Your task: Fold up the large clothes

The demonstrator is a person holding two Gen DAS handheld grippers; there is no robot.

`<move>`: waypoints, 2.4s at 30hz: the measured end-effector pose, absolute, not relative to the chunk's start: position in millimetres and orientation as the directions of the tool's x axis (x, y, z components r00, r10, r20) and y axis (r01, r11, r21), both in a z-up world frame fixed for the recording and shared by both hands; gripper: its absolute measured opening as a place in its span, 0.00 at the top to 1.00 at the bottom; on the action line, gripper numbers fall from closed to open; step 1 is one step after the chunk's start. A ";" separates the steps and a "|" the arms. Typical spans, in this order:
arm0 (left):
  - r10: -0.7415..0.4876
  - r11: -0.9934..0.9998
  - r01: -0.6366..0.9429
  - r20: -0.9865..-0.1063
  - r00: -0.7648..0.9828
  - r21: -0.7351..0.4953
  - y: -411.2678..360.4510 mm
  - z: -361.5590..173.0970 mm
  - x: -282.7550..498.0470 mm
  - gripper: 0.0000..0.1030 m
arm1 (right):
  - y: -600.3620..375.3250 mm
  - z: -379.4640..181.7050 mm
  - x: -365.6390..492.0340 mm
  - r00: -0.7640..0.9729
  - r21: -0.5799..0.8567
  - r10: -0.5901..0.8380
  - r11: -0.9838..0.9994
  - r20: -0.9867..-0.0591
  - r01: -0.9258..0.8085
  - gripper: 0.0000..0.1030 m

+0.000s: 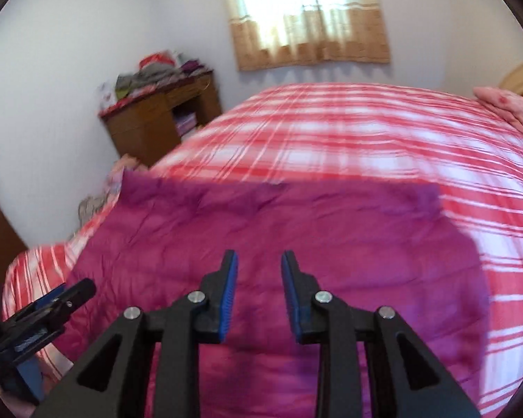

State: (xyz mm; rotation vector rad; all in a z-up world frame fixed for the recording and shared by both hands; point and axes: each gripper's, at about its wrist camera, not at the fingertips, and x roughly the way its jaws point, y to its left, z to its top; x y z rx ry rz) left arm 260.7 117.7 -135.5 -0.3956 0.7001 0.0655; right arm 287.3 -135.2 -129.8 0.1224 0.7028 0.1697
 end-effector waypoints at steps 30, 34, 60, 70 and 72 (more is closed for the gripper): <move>-0.228 0.677 -0.237 -0.505 0.832 -0.697 127.3 -177.0 269.3 0.18 | -143.3 -190.2 293.5 0.694 0.257 0.253 0.961 -0.675 -0.100 0.71; -0.330 0.653 -0.152 -0.459 0.825 -0.742 114.5 -177.3 270.4 0.19 | -145.8 -190.7 292.1 0.688 0.284 0.272 0.954 -0.673 -0.099 0.71; -0.419 0.558 -0.200 -0.481 0.770 -0.806 114.4 -182.5 235.2 0.20 | -150.2 -191.4 292.4 0.682 0.314 0.303 0.943 -0.665 -0.112 0.71; -0.426 0.667 -0.030 -0.414 0.804 -0.745 99.1 -156.7 288.3 0.74 | -151.3 -192.1 295.2 0.665 0.331 0.311 0.938 -0.679 -0.101 0.71; -0.443 0.697 0.016 -0.413 0.796 -0.717 96.1 -146.0 287.7 0.80 | -153.9 -191.6 297.0 0.652 0.371 0.332 0.925 -0.682 -0.083 0.71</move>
